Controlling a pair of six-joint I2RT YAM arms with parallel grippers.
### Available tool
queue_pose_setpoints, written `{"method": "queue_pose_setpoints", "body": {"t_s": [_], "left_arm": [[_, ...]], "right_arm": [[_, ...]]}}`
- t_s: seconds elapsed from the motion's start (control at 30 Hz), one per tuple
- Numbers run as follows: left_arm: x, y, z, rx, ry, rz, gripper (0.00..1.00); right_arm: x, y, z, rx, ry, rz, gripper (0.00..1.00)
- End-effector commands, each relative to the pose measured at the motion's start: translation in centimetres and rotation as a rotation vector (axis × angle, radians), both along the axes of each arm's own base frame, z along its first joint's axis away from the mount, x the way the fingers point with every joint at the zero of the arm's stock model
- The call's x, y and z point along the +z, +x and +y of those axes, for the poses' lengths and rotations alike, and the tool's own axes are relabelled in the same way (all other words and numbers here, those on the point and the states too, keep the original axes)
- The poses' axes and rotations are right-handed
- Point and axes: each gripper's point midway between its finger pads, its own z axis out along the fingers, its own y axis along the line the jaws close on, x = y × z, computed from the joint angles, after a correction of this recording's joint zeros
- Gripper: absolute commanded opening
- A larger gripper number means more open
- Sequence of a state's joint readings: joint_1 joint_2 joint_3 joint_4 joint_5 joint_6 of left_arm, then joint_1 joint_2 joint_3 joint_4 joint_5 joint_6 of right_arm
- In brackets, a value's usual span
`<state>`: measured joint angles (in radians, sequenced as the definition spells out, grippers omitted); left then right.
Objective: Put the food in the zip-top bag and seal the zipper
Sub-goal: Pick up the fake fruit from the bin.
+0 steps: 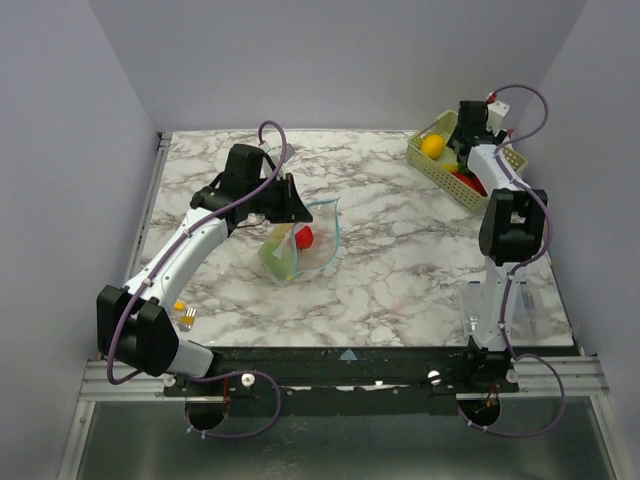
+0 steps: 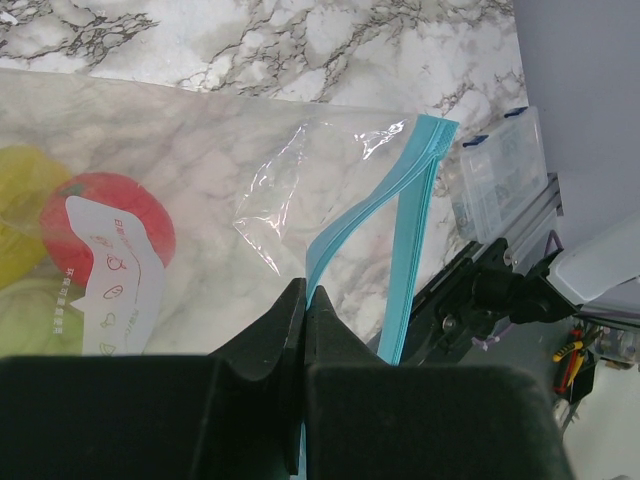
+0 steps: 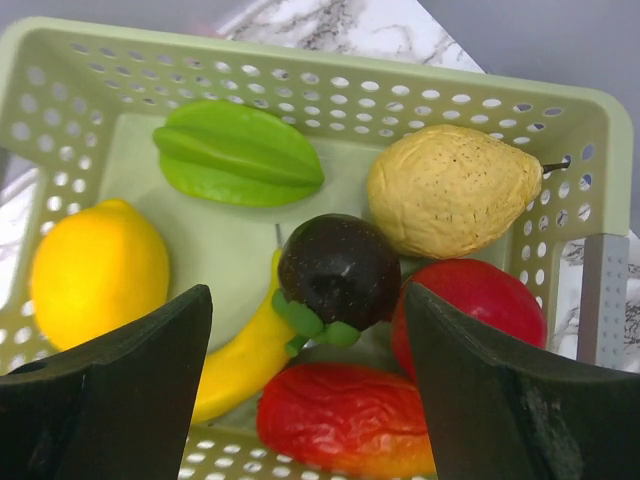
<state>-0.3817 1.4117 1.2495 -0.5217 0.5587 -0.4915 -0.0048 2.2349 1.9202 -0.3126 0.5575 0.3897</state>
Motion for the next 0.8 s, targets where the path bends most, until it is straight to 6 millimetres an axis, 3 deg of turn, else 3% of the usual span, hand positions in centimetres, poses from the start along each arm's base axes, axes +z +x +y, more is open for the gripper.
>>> {"method": "queue_pose_setpoints", "body": {"t_s": [0.0, 0.2, 0.4, 0.57, 0.77], "left_arm": [[1.4, -0.2, -0.7, -0.03, -0.039, -0.016, 0.0], [1.3, -0.2, -0.8, -0.034, -0.039, -0.012, 0.0], [1.2, -0.2, -0.7, -0.032, -0.038, -0.011, 0.0], [1.1, -0.1, -0.7, -0.031, -0.036, -0.007, 0.0], [1.2, -0.2, -0.8, -0.034, -0.041, -0.008, 0.0]], "right_arm": [[-3.0, -0.1, -2.3, -0.044, -0.024, 0.072, 0.79], [-6.2, 0.4, -2.9, -0.031, -0.013, 0.12, 0.79], [-7.9, 1.3, -2.8, 0.003, -0.016, 0.15, 0.75], [-7.5, 1.6, -2.5, 0.021, -0.011, 0.155, 0.63], [-4.1, 1.6, -1.7, 0.057, 0.013, 0.11, 0.45]]}}
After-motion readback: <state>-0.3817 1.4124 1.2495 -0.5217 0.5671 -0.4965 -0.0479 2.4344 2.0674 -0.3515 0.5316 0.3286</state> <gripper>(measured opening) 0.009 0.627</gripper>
